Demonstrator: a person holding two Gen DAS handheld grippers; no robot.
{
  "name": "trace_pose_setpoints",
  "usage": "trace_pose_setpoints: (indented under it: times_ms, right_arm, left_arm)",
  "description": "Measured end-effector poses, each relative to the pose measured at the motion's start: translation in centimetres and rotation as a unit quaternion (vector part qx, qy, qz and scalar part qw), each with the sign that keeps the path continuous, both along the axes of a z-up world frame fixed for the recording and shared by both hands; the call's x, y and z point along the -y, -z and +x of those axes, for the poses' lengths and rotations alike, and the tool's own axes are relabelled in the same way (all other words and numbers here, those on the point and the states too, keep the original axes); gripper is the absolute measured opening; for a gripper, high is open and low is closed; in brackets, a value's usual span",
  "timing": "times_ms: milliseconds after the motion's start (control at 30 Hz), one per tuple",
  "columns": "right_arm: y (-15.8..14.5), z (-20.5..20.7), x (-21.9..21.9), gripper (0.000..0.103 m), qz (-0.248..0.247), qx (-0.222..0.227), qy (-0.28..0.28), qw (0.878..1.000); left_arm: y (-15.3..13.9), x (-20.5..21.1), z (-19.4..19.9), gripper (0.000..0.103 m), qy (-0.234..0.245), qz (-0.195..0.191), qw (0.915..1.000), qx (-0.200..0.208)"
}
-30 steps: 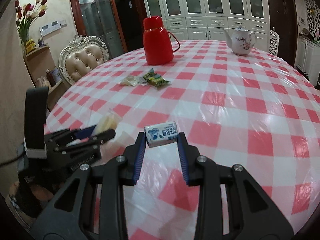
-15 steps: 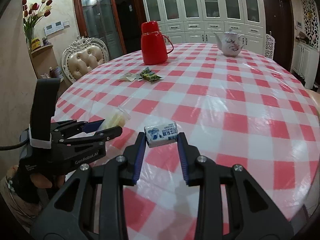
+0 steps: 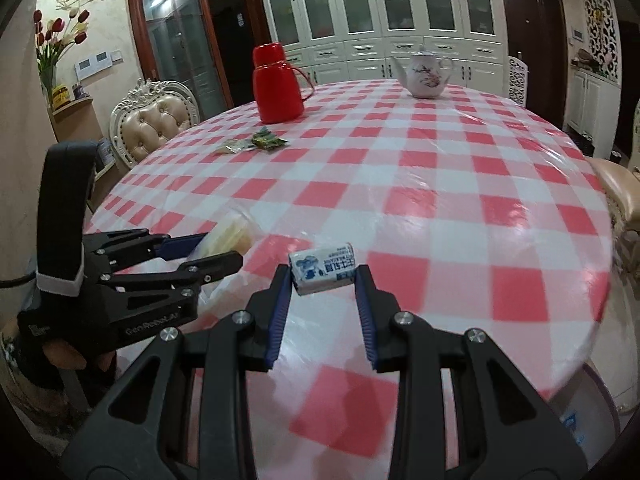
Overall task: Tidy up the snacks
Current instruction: 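Carry the wrapped cake and small white candy box toward the box, then open both tools to drop the cake and candy box into the box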
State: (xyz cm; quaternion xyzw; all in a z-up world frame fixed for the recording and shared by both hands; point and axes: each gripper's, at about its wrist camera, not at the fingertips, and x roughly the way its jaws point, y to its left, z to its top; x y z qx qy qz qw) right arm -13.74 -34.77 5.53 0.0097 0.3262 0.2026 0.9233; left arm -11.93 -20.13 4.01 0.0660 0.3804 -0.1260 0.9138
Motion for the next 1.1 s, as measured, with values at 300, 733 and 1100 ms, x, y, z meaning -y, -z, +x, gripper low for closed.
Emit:
trace_pose_setpoints:
  times_ms: [300, 733, 1100]
  right_arm:
    - [1.4, -3.0, 6.6, 0.036, -0.012, -0.02, 0.065, 0.998]
    - [0.9, -4.7, 12.9, 0.036, -0.018, -0.012, 0.118, 0.993]
    - [3.2, -6.3, 19.6, 0.036, -0.158, -0.055, 0.177, 0.97]
  left_arm:
    - [0.5, 5.7, -2.0, 0.037, 0.078, 0.015, 0.9968, -0.011]
    - [0.8, 12.9, -4.5, 0.037, 0.171, 0.037, 0.9843, -0.027]
    - [1.4, 21.3, -7.9, 0.037, 0.31, 0.018, 0.9479, -0.07]
